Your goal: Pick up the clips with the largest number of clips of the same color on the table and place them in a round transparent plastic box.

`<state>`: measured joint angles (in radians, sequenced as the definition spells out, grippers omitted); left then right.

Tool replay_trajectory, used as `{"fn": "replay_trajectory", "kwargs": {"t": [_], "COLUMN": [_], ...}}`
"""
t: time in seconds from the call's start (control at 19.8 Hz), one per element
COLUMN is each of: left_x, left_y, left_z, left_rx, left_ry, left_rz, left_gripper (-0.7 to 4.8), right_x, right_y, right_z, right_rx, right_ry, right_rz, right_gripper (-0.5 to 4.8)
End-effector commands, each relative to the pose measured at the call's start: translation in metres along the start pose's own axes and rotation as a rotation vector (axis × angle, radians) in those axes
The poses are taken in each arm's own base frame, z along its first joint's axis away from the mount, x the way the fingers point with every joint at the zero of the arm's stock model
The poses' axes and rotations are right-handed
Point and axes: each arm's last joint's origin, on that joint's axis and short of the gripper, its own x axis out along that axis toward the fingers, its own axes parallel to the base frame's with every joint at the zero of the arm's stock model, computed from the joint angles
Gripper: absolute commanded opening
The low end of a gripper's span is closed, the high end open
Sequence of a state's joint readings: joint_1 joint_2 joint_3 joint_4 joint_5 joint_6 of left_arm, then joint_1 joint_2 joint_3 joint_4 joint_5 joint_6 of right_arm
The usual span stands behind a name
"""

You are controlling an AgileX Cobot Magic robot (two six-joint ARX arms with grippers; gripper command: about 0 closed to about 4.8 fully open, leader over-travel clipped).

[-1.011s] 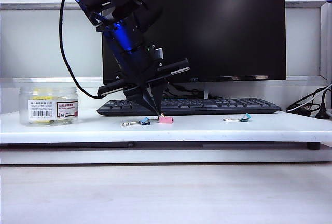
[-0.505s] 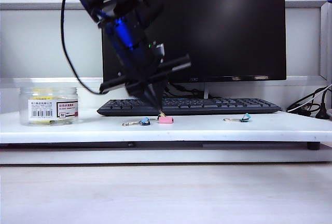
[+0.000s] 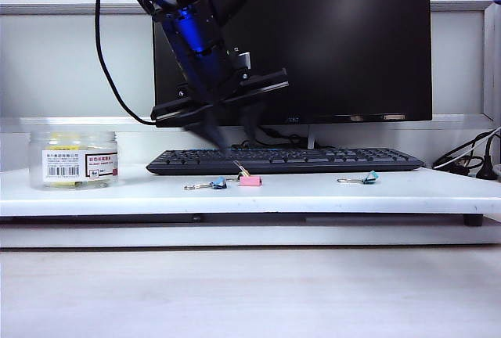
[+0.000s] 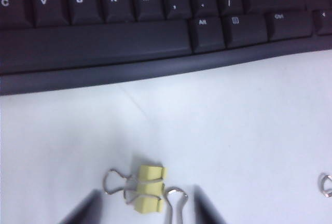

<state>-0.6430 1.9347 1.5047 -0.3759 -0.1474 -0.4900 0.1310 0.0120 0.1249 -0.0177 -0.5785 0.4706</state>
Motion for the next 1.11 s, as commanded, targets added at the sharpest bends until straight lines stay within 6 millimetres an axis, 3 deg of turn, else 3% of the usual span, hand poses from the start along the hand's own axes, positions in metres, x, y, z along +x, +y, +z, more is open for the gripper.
{"fn": "replay_trajectory", "kwargs": {"t": [0.05,0.71,1.11], "left_x": [-0.002,0.012,0.012], "left_y": [-0.001,-0.001,-0.001], "left_z": [0.003,-0.006,-0.005], "left_rx": [-0.019,-0.018,-0.016], "left_ry": [-0.018,0.041,0.030], "left_rz": [-0.004,-0.020,-0.027], "left_gripper": [1.92,1.92,1.47], "right_x": [0.000,0.000,0.000], "right_y": [0.002,0.002,0.002], "right_z": [0.003,0.003,0.003], "right_rx": [-0.012,-0.014,-0.014], "right_ry": [-0.017,-0.018,-0.019], "right_rz": [0.012,0.013,0.011], "right_gripper": [-0.06,-0.06,-0.06]}}
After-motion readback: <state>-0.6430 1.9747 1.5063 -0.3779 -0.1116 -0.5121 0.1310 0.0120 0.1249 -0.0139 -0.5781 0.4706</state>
